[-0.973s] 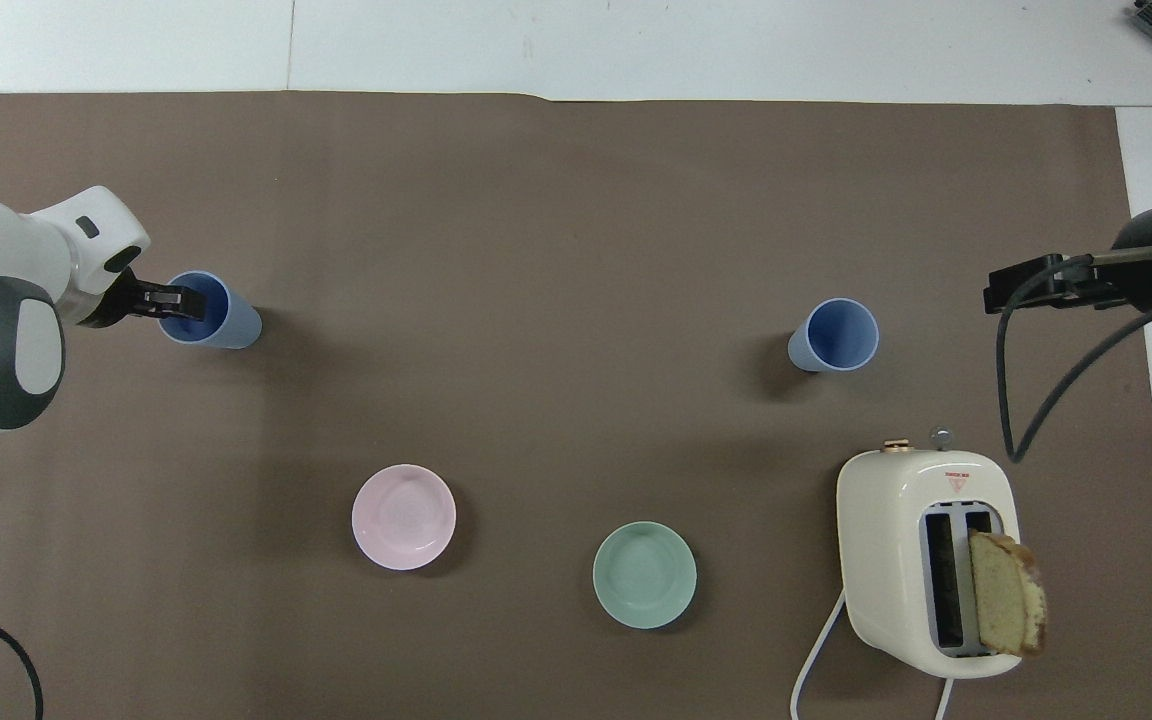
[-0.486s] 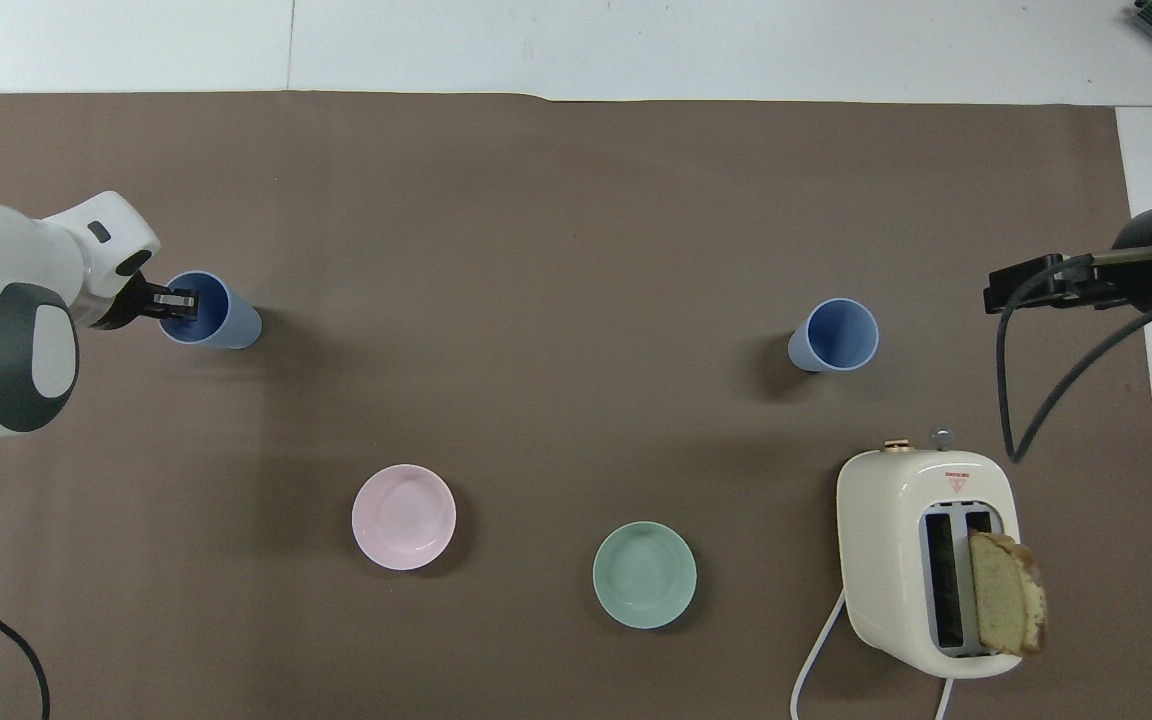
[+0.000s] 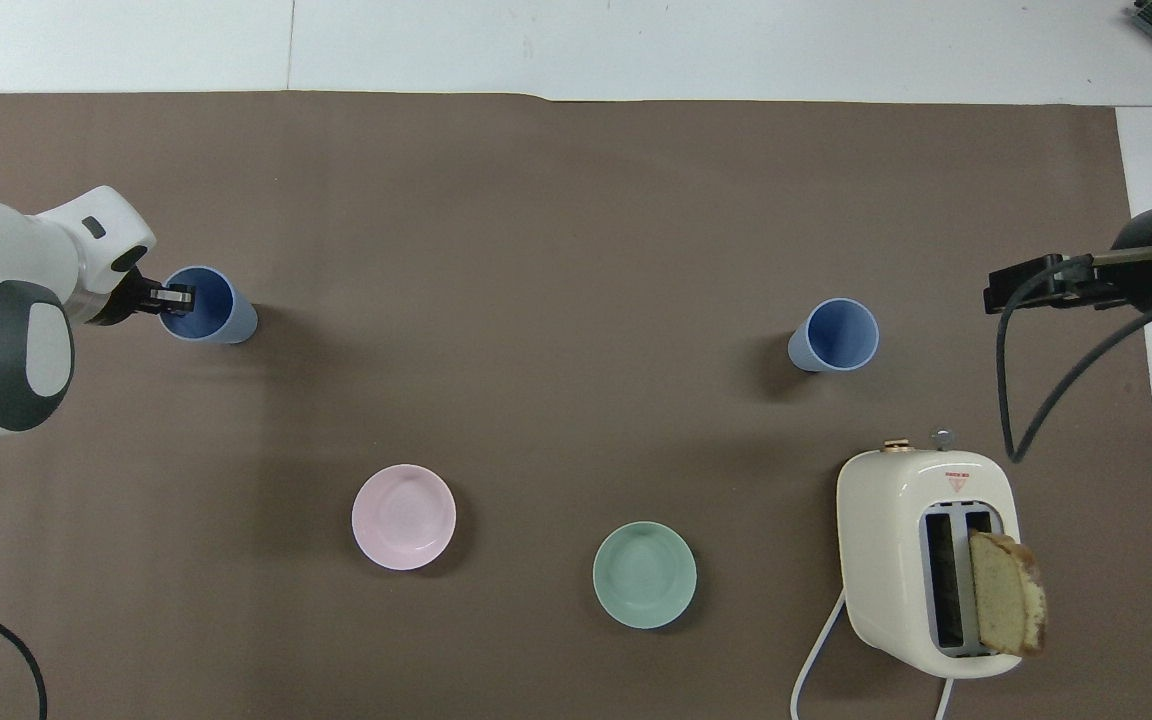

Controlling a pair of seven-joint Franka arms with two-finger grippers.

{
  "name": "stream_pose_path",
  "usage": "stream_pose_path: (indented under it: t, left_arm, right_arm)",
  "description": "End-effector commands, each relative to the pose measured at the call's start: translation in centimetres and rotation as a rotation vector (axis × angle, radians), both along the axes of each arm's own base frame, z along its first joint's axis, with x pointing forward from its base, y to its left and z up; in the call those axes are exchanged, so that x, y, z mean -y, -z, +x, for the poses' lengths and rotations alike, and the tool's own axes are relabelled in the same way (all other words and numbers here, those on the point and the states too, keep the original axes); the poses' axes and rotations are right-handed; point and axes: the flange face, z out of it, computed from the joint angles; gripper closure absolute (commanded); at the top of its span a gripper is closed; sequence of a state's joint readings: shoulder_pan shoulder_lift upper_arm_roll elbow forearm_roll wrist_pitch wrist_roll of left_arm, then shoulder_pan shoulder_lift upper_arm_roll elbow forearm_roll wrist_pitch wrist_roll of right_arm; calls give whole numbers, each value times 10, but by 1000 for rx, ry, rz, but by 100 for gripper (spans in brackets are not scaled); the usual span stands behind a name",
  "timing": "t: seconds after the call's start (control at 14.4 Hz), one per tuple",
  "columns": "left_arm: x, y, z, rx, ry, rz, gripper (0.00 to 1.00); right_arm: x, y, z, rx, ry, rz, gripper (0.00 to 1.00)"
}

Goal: Stack blue cups with both arms
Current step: 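Close the left gripper on the rim of the blue cup, then carry the blue cup toward the table center and lower it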

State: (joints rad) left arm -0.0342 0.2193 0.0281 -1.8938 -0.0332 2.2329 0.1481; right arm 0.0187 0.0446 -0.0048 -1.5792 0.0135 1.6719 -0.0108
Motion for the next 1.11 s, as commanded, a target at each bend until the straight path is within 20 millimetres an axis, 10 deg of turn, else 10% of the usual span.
stream_pose_path:
  t: [0.0,0.49,1.04]
  left_arm:
    - [24,-34,-7,4,22,0,100]
    - [190,-4,-40,10,-16,-42,100]
    - [306,23,-83,39,-84,-100,100]
  right_arm:
    - [4,-1,-9,0,-17,14,0]
    - [5,-2,-10,0,-17,14,0]
    - [5,1,-11,3,-15,14,0]
